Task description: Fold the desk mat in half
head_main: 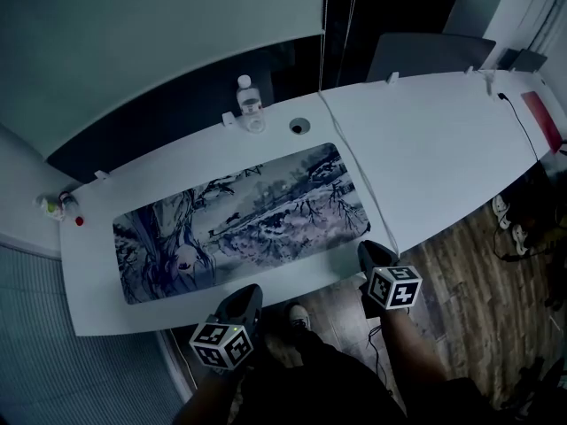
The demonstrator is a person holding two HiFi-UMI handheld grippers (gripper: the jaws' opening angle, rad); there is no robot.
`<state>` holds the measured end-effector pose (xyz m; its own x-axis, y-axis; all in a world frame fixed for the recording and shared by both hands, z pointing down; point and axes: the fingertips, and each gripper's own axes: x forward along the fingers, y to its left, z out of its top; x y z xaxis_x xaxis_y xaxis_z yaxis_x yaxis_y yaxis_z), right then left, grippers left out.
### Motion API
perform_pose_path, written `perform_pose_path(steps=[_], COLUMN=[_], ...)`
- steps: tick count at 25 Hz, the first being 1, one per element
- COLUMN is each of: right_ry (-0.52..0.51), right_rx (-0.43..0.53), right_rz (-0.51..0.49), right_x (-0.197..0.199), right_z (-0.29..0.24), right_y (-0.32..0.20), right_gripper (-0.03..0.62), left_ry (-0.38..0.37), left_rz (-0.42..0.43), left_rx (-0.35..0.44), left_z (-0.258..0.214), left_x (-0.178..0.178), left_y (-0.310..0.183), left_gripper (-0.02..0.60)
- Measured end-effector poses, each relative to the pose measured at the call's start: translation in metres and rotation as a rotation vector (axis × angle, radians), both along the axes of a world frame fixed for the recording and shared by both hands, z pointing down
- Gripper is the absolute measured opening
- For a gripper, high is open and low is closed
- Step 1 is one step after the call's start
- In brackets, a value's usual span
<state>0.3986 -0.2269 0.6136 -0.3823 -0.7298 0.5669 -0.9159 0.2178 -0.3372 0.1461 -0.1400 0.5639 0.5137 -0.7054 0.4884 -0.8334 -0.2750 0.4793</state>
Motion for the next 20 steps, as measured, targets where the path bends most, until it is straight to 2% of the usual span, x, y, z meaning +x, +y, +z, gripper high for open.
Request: perform_pose_path(steps=[1,3,11,20], right_ry=[0.010,0.025,0.106,0.230], right_rx=[-0.003,-0.009,-0.061,-0.080], right_rz=[0.006,0.011,0.015,0.057], right_x=[0.002,0.005,0.015,0.023], right_z=[0.003,0.008,0.038,0.053], right_y=[-0.003,-0.008,-0.033,-0.049], right_gripper=[0.030,0.090,0.160,0.170], left_ry=[-0.001,-0.003,-0.009,-0.004], left_rz=[0.001,-0.003,-0.039,-0.059], left_rx=[-0.002,-0.008,-0.033,-0.050], left_z=[0.001,0.003,0.009,0.015], left_x=[0.000,-0.003,-0.014,-0.022], left_y=[0.000,0.000,0.004,0.008], left_gripper=[0.006,0.006,0.006,0.006])
